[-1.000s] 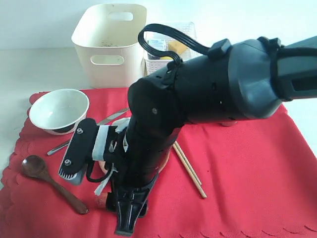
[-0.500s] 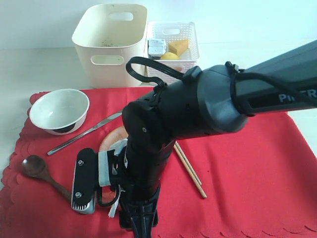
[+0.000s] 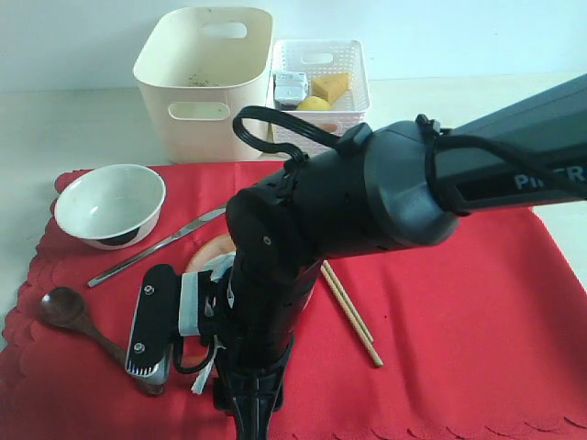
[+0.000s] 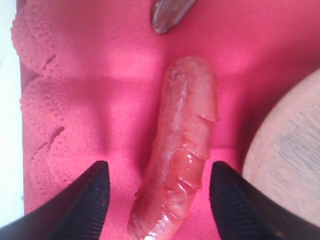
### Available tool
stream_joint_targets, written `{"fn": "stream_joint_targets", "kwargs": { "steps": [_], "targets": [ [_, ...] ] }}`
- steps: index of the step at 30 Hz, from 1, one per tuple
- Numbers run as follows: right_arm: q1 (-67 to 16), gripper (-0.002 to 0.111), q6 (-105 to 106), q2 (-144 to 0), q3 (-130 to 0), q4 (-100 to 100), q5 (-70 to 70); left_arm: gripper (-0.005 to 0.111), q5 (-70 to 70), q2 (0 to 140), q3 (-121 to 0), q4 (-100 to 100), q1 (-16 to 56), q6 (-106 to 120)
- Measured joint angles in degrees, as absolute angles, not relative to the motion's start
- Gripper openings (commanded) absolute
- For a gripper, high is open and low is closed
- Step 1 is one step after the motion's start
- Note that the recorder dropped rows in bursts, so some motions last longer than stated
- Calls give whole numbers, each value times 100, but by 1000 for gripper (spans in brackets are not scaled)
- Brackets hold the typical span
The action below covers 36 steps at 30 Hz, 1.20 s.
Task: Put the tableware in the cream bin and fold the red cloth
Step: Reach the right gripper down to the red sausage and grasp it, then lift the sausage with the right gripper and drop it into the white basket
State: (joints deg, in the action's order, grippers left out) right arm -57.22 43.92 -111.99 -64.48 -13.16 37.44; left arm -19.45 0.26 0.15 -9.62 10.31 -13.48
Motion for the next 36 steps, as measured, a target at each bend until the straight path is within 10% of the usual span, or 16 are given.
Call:
{"fn": "stream_joint_targets", "kwargs": {
  "steps": [14,36],
  "targets": [
    [-5722,3,4370,-11415,-6448,-1329,3694,1,-1945,26,15,-962,1031,-1348],
    [-5722,3,2875,-9718,-6448,892,3808,1,-1945,26,15,-962,1031,-1348]
  ]
}}
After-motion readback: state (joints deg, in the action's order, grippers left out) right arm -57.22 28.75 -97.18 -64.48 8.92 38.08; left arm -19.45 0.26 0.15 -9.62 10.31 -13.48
